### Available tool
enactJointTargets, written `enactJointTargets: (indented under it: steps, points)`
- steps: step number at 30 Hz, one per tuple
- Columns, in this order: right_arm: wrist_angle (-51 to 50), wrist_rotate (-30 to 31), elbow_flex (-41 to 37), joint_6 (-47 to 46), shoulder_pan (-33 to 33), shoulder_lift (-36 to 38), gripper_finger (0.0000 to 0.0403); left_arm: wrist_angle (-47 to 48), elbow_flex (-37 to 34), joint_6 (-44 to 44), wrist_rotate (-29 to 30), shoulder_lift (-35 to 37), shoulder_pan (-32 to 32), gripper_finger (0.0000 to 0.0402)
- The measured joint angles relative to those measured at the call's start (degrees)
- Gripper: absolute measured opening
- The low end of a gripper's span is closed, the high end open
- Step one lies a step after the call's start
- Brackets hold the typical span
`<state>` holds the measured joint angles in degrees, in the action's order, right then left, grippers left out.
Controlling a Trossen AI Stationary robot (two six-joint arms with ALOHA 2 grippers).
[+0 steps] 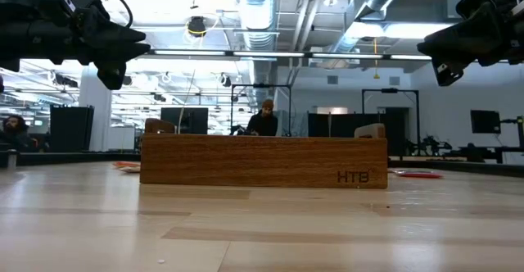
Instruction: Pick & Place Tea
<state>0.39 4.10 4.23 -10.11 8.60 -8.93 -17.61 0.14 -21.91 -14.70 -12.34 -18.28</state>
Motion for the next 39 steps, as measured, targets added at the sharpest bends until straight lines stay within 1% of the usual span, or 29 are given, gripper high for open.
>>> enactJointTargets:
  steps: [12, 18, 23, 27, 29, 32, 35, 39]
  points:
    - [0.02, 0.16, 0.00, 0.06, 0.01, -0.02, 0.0070, 0.00, 0.00, -0.49, 0.01, 0.01, -0.01, 0.0097]
    - [0.90, 0.59, 0.00, 0.03, 0.00, -0.02, 0.0070, -0.02, 0.00, -8.65, 0.48, 0.01, -0.01, 0.0097]
    - [7.79, 0.57, 0.00, 0.02, 0.00, -0.02, 0.0070, -0.07, 0.00, -15.82, 0.48, 0.02, 0.00, 0.0097]
    - [13.92, 0.76, 0.00, 0.04, -0.07, -0.02, 0.0070, -0.05, 0.00, -19.33, 0.49, 0.01, -0.01, 0.0097]
    - [16.35, 2.80, 0.00, 0.04, -0.30, 0.00, 0.0070, -0.07, 0.00, -19.93, 0.50, 0.00, 0.00, 0.0097]
    - [17.77, 8.74, 0.00, 0.00, -1.01, 0.00, 0.0070, -0.06, 0.00, -19.85, 0.80, 0.02, -0.02, 0.0097]
    - [19.53, 13.46, 0.00, -0.70, -1.58, 0.00, 0.0070, -0.07, 0.00, -20.26, 4.27, 0.01, 0.00, 0.0097]
    - [19.43, 15.67, 0.00, -1.99, -2.50, 0.00, 0.0070, -0.07, 0.00, -20.90, 10.14, 0.00, 0.00, 0.0097]
